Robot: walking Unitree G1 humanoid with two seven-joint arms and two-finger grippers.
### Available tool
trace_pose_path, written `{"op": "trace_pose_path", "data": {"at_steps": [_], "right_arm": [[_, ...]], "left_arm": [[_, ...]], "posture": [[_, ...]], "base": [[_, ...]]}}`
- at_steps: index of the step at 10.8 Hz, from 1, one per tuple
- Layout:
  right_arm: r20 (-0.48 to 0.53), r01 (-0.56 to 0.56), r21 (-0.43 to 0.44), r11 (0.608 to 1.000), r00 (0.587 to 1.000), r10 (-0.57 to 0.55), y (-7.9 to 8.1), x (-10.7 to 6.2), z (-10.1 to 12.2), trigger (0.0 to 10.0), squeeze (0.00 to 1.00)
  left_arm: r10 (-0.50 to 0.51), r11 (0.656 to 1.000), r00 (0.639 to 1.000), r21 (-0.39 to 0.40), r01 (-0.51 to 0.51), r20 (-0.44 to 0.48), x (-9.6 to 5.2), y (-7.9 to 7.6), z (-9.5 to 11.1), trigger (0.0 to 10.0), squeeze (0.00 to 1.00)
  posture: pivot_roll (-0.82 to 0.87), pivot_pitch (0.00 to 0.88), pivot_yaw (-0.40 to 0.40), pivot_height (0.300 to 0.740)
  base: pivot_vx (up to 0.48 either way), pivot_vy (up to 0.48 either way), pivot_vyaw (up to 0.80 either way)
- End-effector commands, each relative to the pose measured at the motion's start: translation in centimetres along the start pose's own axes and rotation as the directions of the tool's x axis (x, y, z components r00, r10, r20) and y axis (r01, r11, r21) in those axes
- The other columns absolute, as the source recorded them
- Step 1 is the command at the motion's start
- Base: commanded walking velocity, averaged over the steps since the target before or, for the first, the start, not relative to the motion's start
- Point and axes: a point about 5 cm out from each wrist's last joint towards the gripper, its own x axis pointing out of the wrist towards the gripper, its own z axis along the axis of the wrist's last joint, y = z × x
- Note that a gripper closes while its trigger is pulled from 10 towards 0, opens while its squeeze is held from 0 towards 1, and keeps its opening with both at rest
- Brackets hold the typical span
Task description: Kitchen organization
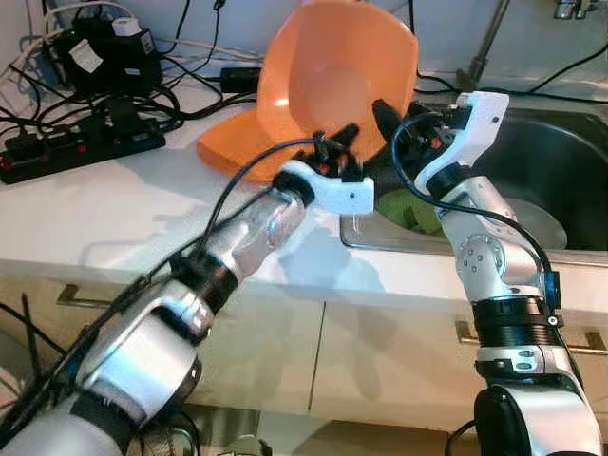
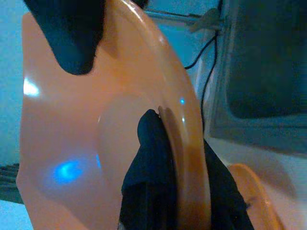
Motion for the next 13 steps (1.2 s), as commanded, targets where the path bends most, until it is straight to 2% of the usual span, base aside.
{"op": "trace_pose_path", "data": {"at_steps": [1, 2, 3, 13], "right_arm": [[0.013, 0.008, 0.012, 1.0, 1.0, -0.009, -0.02, 0.19, 0.23, 10.0, 0.0], [0.016, 0.007, 0.017, 1.0, 1.0, -0.007, 0.05, 0.21, 0.25, 4.5, 0.0], [0.017, 0.007, 0.02, 1.0, 1.0, -0.007, 0.07, 0.2, 0.23, 0.0, 0.0], [0.011, -0.017, 0.047, 0.999, 1.0, 0.016, 0.59, 0.18, -0.12, 0.0, 0.0]], "left_arm": [[0.046, 0.999, 0.999, 0.019, -0.047, 0.024, 0.15, 0.87, 0.43, 10.0, 0.0], [0.041, 0.999, 0.999, 0.019, -0.041, 0.027, -0.03, 0.64, 0.54, 10.0, 0.0], [0.034, 0.999, 0.999, 0.016, -0.034, 0.032, -0.19, 0.33, 0.72, 10.0, 0.0], [0.043, 0.998, 0.999, 0.049, -0.044, 0.03, -0.34, 0.58, 0.68, 10.0, 0.0]], "posture": [[0.14, 0.03, -0.001, 0.74], [0.14, 0.035, -0.001, 0.74], [0.15, 0.038, -0.002, 0.74], [0.15, 0.049, 0.001, 0.74]], "base": [[0.0, 0.0, 0.0], [0.0, 0.0, 0.0], [0.0, 0.0, 0.0], [0.0, 0.0, 0.0]]}}
